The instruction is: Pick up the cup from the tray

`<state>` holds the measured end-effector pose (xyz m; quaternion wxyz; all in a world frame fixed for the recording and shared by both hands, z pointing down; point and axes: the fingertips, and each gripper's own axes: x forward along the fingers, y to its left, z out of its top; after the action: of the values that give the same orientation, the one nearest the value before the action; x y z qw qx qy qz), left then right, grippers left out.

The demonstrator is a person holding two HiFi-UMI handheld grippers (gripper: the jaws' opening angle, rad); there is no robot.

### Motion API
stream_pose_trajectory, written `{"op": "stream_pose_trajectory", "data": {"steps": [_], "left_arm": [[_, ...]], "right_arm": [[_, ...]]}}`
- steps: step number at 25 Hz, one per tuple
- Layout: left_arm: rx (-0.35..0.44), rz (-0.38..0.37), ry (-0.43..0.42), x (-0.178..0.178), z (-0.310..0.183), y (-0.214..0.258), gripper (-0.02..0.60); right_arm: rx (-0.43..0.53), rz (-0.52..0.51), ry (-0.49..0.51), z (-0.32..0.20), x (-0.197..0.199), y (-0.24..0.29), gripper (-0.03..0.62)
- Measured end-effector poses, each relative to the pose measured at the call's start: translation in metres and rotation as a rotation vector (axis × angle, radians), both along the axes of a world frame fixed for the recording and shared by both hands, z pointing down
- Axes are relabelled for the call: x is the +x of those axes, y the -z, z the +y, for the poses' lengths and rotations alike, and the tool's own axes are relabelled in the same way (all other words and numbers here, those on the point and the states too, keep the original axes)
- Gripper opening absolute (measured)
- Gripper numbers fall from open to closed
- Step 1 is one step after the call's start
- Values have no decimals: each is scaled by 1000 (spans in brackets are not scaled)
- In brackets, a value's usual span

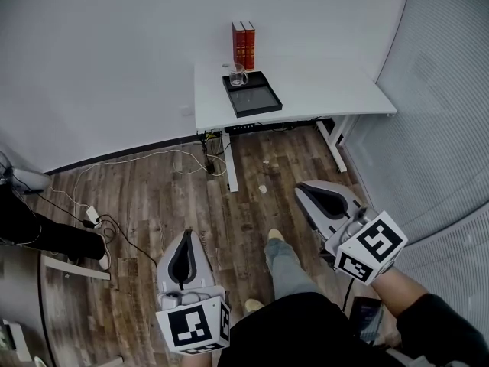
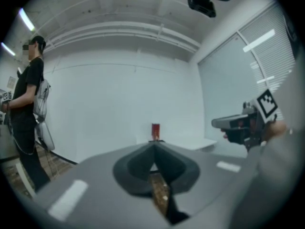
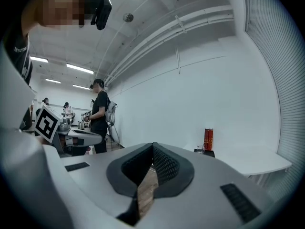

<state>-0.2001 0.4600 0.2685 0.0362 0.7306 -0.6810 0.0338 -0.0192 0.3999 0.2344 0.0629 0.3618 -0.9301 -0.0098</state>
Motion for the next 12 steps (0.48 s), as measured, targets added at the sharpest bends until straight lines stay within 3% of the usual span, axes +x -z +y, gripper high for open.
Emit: {"op": "stream_pose_trajectory", "data": {"steps": [12], "left_arm": [[-43,-58,52,-11,-39,-3,3]], "right_arm": [[22,-26,35,-42,-13,4,14]]}}
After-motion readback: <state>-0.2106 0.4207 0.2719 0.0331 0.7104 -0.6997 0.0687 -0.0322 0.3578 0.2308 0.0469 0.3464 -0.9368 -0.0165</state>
